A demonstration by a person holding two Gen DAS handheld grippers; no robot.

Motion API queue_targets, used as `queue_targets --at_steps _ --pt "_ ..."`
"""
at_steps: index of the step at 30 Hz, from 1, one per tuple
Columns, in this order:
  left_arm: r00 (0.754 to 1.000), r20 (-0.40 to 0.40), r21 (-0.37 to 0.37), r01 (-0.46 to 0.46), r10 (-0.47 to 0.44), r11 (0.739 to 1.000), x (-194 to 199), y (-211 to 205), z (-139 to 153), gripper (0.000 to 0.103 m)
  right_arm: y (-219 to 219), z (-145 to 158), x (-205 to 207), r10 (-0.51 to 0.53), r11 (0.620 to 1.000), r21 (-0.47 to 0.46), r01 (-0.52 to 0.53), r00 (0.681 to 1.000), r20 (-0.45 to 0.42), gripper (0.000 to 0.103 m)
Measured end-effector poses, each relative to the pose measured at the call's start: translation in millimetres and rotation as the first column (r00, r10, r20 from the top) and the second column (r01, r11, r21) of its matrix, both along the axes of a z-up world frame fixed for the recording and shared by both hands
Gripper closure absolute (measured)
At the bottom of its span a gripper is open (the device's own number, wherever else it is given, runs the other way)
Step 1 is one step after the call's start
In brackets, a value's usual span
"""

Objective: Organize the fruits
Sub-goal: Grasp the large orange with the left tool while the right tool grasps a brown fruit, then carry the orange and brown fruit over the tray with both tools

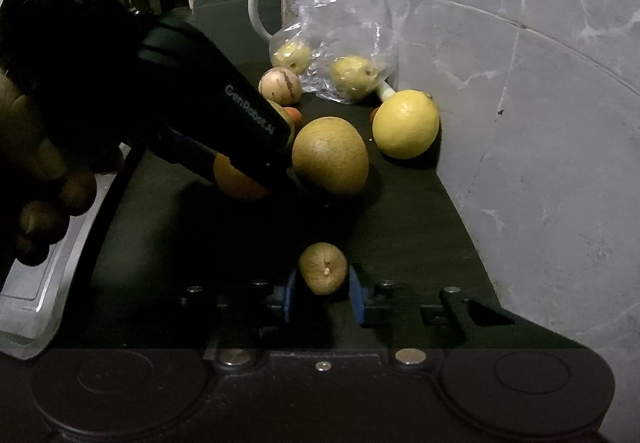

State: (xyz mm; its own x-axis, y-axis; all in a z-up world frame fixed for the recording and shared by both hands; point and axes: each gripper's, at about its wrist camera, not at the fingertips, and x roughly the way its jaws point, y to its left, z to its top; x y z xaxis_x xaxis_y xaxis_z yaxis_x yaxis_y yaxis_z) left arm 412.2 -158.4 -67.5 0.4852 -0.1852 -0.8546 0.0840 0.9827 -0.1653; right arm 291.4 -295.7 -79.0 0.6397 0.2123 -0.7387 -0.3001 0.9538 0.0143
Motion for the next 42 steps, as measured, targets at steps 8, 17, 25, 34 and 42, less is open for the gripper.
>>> queue_targets --at_steps 8,17,25,34,42 --pt "1.0 -0.001 -0.004 -0.002 0.002 1.0 -2 1 0 0.054 0 2 -4 -0.004 1.0 0.0 0.004 1.0 -0.006 0.074" --pt "0.999 -0.021 -0.014 0.033 -0.033 0.999 -20 4 3 0.054 4 4 -14 0.006 1.0 0.0 -0.006 1.0 -0.002 0.074" --pt "0.998 -0.036 -0.031 0.045 -0.046 0.999 -49 13 9 0.054 11 10 -29 0.007 1.0 0.001 -0.007 1.0 0.002 0.074" --pt "0.997 -0.031 -0.064 0.064 -0.067 0.996 -83 27 22 0.055 19 21 -52 -0.01 1.0 0.009 0.01 1.0 -0.005 0.074" --pt "1.0 -0.007 -0.104 0.016 -0.016 0.994 -117 53 41 0.055 35 36 -73 -0.002 1.0 0.017 0.002 1.0 0.003 0.074"
